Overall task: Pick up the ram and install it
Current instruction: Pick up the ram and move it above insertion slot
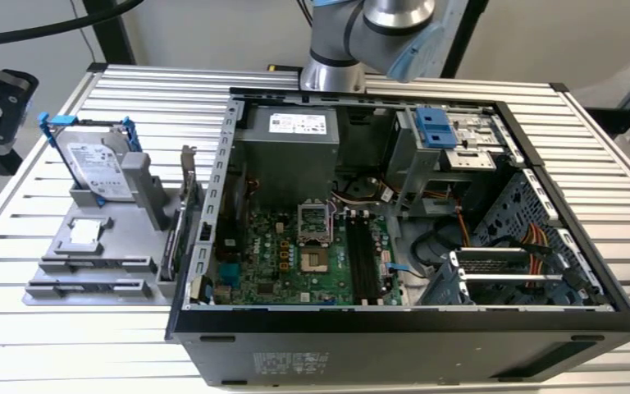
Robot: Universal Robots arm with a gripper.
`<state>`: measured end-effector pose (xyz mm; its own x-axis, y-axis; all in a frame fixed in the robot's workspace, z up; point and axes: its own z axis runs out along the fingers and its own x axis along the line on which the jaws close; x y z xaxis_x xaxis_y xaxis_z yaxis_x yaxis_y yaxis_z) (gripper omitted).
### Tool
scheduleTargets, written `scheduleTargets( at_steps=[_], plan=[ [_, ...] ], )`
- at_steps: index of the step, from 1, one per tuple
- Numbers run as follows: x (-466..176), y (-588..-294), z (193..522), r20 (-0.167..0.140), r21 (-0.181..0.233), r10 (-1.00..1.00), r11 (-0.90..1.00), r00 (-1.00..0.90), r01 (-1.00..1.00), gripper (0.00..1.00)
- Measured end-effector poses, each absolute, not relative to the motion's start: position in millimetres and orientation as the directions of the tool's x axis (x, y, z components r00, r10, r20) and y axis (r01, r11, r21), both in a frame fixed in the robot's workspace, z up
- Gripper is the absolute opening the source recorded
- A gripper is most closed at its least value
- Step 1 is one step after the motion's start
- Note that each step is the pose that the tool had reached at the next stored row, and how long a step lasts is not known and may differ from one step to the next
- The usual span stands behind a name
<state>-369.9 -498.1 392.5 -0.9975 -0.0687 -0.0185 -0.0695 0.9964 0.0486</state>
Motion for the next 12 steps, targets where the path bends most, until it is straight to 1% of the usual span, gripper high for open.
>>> scheduleTargets(
  at_steps=[12],
  plan=[
    [-369.9,-498.1,393.6,-0.019,0.049,-0.102,0.993,-0.995,-0.103,0.00]
  ],
)
